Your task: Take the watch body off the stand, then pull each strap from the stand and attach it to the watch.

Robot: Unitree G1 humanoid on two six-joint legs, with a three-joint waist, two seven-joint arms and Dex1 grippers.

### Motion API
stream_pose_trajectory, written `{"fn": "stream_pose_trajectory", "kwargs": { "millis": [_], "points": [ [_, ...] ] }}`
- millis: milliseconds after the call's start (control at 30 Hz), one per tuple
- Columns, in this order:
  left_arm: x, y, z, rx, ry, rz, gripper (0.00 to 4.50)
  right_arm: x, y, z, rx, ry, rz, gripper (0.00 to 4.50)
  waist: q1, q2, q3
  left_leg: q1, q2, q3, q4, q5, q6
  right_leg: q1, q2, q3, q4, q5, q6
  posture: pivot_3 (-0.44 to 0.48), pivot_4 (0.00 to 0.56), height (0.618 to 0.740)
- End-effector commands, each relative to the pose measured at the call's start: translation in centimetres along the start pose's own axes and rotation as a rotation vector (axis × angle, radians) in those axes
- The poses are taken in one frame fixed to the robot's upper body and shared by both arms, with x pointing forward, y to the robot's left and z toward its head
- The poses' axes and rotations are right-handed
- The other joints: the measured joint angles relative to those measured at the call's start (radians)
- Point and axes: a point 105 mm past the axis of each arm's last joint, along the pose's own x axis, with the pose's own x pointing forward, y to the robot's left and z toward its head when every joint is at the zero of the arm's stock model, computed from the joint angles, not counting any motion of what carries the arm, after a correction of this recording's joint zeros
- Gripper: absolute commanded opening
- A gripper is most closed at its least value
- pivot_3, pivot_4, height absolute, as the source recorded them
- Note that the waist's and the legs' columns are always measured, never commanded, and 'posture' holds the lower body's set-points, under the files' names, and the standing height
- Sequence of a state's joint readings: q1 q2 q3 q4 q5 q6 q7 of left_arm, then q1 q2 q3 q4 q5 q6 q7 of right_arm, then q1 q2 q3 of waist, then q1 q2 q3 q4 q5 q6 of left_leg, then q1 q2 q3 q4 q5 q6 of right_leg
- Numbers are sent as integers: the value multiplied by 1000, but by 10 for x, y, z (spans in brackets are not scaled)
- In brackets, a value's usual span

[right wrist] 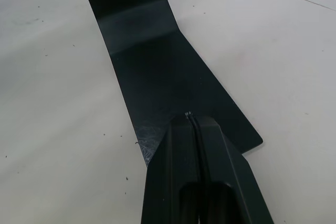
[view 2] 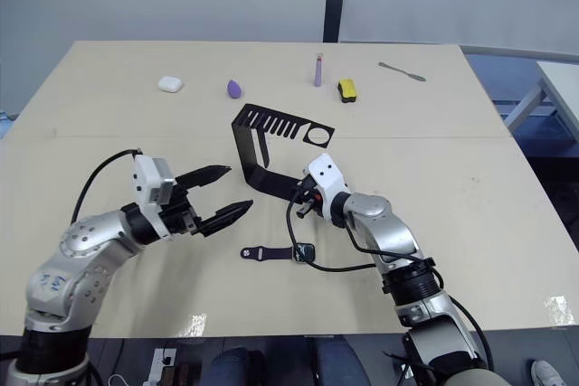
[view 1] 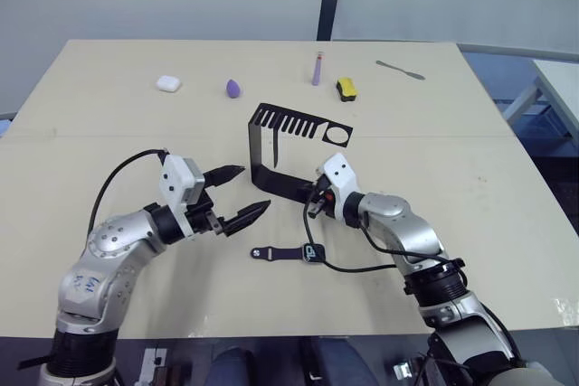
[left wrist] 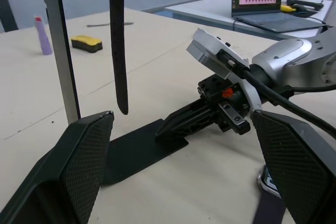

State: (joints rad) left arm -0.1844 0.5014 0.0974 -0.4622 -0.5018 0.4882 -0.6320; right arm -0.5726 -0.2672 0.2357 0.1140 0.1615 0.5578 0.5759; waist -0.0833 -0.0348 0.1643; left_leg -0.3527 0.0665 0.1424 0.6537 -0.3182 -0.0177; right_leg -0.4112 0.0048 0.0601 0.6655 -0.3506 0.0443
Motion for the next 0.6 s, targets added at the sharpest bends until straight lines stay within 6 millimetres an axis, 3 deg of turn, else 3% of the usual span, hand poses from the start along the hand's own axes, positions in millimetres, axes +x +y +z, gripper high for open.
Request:
{"fn": "stream_pose_trajectory", "kwargs": {
  "millis": [33,133,200,600],
  "points": [
    [14,-8,12,82,-62,78,4500,0,1,-20,25,81,-19,43,1,0,-1,0,0,0,0,0,0,0,0,0,0,0,0,0,150,740],
    [29,-10,13,94,-76,166,3572,0,2,-20,26,84,-20,0,1,0,-1,0,0,0,0,0,0,0,0,0,0,0,0,0,150,740],
    [36,-7,12,131,-65,223,2630,0,3,-20,34,86,-18,0,1,0,-1,0,0,0,0,0,0,0,0,0,0,0,0,0,150,740],
    [64,12,10,159,-95,363,2630,0,5,-20,45,94,-11,0,2,0,-1,0,0,0,0,0,0,0,1,0,0,0,0,0,150,740]
  ]
}}
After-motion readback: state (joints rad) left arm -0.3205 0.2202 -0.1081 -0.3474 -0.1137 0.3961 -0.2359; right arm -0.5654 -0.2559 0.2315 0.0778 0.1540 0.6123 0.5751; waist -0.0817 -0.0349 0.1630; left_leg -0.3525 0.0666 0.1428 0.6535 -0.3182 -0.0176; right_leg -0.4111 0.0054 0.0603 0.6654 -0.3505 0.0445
